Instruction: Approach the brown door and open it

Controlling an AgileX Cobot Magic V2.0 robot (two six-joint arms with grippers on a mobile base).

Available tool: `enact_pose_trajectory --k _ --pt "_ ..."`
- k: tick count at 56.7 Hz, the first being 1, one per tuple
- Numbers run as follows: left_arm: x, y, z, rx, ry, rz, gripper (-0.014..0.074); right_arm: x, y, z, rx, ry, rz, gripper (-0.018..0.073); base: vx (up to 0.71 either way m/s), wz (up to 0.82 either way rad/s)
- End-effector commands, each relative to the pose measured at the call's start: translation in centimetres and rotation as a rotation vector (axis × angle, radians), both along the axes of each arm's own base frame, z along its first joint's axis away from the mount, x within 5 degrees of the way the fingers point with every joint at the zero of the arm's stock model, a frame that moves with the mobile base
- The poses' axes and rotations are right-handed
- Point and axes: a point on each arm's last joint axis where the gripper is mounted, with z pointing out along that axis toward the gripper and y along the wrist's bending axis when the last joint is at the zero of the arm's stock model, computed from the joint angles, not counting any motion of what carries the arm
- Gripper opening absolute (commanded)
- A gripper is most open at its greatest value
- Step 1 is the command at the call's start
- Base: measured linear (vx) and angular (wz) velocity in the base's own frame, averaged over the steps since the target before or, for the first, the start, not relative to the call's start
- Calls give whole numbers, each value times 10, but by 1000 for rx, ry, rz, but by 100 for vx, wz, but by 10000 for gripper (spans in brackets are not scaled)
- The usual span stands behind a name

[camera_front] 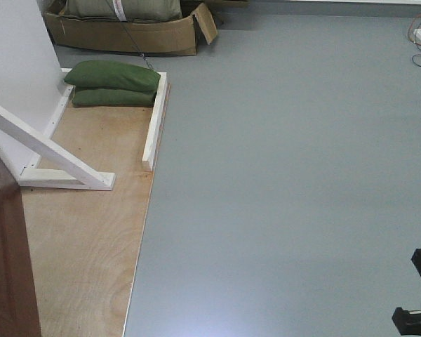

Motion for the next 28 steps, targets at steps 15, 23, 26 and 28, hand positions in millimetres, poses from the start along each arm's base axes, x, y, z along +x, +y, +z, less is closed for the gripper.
enact_pose_trajectory --k 15,23,26,28 --pt "-2 1 14 -31 -105 6 -4 2 -1 6 -10 -85 -5 0 0 0" --pt "-2 1 14 -21 -107 7 -4 2 -1 6 -10 -85 -5 0 0 0" --pt "-2 1 15 -22 -120 8 -4 2 -1 6 -10 -85 -5 0 0 0" --pt "-2 1 18 -24 -141 9 -4 2 -1 6 -10 -85 -5 0 0 0"
